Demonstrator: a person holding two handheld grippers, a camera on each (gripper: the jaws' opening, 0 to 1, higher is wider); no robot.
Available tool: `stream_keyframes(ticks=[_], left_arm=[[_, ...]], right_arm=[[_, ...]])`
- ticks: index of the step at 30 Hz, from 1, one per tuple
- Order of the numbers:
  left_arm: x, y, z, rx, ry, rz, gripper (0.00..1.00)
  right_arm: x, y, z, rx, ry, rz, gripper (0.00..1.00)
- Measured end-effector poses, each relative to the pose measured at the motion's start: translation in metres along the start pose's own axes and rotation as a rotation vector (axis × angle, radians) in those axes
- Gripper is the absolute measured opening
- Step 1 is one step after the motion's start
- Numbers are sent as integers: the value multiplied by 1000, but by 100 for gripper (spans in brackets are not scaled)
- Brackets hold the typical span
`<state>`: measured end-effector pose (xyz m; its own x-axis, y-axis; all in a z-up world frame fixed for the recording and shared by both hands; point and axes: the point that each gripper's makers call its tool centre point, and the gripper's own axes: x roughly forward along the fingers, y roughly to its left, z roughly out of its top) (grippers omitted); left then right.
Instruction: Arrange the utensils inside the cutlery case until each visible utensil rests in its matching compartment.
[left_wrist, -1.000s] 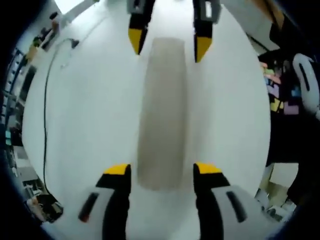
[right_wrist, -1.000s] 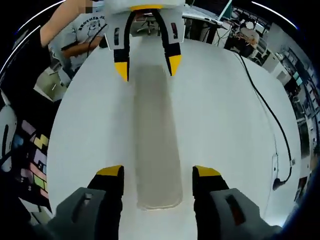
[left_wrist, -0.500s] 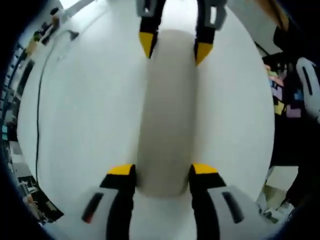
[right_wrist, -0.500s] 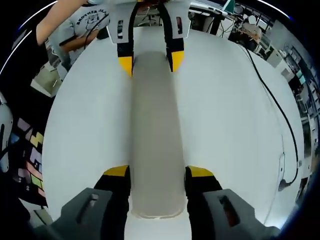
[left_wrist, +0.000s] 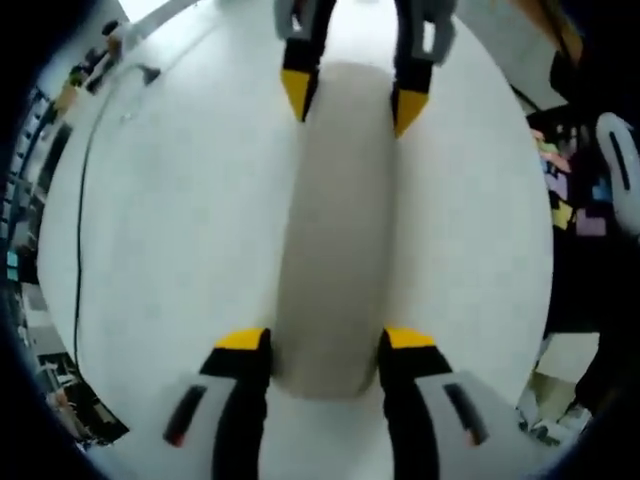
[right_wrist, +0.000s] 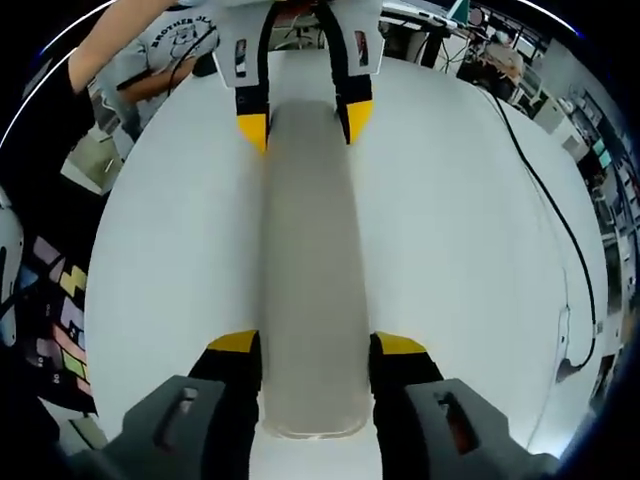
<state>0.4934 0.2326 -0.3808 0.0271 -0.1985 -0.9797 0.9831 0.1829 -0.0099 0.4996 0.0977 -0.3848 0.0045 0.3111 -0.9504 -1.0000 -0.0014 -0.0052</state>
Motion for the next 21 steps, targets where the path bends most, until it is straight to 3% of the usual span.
stream_keyframes(ticks=[6,9,17,21], left_arm=[[1,1,1,0,10,5,45],[1,3,1,3,22,1,45],[2,2,2,9,40,4,45],[3,1,4,28,79,1,44]], right_arm=[[-2,-2,-1,3,20,-4,43],[-3,-4,-3,0,-22,3,43],[-3,-5,-2,-3,-44,0,43],[-3,-3,-1,-6,-28,1,43]])
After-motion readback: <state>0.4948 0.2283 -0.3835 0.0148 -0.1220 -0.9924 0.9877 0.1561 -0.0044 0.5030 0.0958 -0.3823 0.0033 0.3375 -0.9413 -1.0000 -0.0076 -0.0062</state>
